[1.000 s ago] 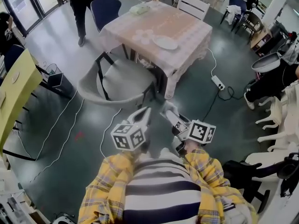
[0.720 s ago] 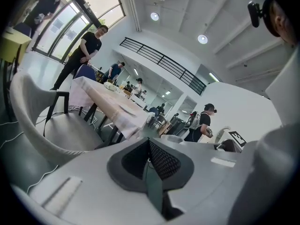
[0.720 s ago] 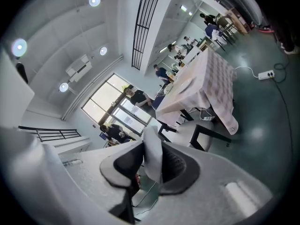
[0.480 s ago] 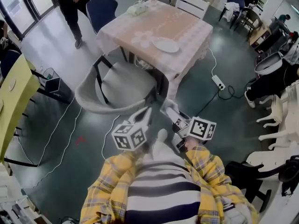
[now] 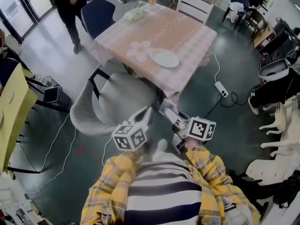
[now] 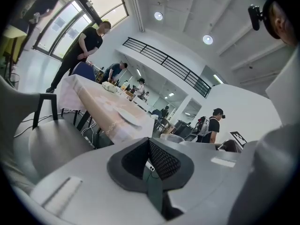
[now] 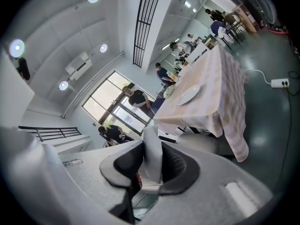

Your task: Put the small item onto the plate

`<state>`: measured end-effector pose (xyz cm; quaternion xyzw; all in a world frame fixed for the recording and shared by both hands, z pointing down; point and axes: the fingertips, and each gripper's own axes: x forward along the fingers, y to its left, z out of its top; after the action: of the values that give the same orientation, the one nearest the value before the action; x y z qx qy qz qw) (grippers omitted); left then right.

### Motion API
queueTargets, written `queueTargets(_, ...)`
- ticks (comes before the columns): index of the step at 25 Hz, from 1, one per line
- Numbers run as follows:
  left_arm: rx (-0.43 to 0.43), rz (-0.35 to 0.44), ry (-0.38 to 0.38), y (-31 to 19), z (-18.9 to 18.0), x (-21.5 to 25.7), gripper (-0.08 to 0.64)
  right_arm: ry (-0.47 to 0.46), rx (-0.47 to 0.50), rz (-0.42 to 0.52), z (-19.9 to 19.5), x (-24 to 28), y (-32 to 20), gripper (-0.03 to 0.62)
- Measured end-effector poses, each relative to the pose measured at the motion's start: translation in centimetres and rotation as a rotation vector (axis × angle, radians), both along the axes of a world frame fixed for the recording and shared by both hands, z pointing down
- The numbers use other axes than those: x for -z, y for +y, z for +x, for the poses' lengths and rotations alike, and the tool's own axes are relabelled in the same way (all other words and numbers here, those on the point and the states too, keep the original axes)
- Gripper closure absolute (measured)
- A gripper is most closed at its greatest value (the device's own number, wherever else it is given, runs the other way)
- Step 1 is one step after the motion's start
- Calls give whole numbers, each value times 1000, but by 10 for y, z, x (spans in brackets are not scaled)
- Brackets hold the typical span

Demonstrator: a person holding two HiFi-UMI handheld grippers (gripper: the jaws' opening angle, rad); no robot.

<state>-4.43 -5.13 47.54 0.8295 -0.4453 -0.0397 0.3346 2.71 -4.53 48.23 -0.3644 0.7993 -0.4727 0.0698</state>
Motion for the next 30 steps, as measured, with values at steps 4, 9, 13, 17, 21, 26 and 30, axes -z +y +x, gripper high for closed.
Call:
queueTargets(4, 5, 6, -3, -36, 17, 2, 574, -1, 16, 2, 13, 1, -35, 502)
queueTargets(9, 25, 21, -5, -81, 30, 6, 574, 8, 48, 14, 22, 0, -75, 502)
queueTargets(13, 29, 28, -7, -102, 39, 11, 574, 17, 54, 18, 31, -1, -100, 502)
queueTargets(17, 29, 20, -18, -119, 43, 11, 574, 12, 51, 17, 34, -1, -122, 502)
queueTargets(21, 33, 4, -28, -141, 46, 6, 574, -3, 55, -8, 33, -9, -143, 502)
queueTargets(26, 33, -2, -33, -174, 49, 7, 574, -1, 65, -33, 33, -16, -174, 502)
queueTargets(30, 45, -13, -30, -200, 48, 5, 574, 13, 79, -42, 31, -19, -203, 502)
